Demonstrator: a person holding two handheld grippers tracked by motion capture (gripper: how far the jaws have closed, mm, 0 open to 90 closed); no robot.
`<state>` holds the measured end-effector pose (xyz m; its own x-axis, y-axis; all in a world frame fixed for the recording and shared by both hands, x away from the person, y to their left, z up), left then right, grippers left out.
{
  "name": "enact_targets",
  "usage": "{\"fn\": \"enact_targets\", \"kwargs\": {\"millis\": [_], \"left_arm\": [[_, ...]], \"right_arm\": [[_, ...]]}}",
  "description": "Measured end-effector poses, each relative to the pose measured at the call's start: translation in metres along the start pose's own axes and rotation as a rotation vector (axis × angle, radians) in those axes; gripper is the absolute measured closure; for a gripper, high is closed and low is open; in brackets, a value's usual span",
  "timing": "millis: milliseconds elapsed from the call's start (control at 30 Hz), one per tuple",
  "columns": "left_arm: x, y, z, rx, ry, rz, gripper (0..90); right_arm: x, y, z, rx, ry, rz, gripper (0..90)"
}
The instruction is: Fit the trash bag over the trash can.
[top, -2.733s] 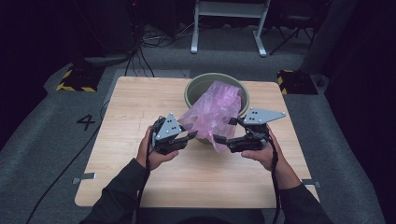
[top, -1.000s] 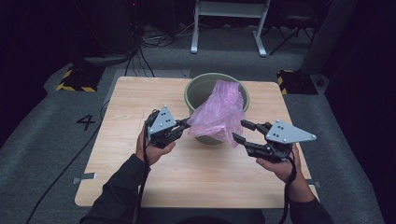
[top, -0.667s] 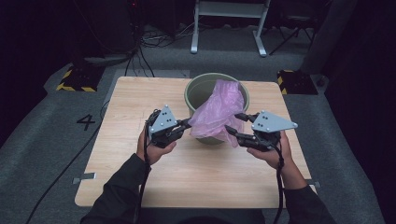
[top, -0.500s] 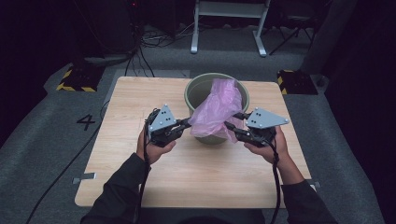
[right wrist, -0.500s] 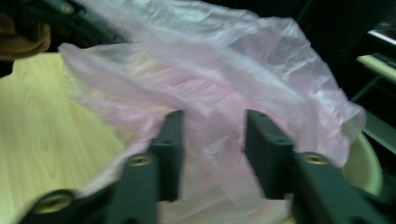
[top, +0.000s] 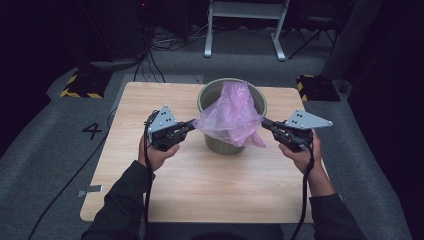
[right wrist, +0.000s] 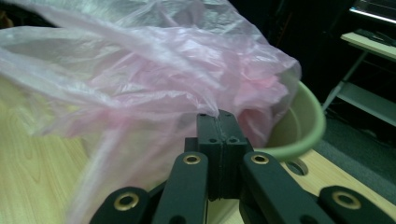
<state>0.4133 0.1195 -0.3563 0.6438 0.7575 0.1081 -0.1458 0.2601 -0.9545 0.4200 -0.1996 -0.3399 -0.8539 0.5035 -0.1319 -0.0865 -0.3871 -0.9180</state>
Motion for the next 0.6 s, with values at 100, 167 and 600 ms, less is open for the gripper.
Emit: {"fn": "enact_targets", "kwargs": {"millis": [100,167,600], "left_arm": [[0.004,-0.001,0.001,0.005,-0.003,0.001,89.5],[0.007,-0.001,0.000,0.009,-0.008,0.007,89.5],[0.019,0.002,-0.008,0.064,-0.010,0.001,89.3]], "right_arm": [[-0.005,0.003,0.005,-0.001,0.017,-0.014,90.0],[-0.010,0.006,0.009,0.003,0.031,-0.024,90.0],[-0.044,0.013,0.011,0.010,0.147,-0.068,85.1]]}}
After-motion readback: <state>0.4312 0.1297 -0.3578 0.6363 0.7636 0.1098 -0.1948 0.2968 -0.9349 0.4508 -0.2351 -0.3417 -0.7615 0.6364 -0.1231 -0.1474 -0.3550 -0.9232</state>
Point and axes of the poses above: each handheld gripper's, and its own axes: z roughly backward along the jaws, y roughly out of its underside, x roughly to its left, the point moved 4 cm from there along -z, roughly forward along the jaws, and after that the axes turned 12 degrees about -y, right-handed, at the moved point
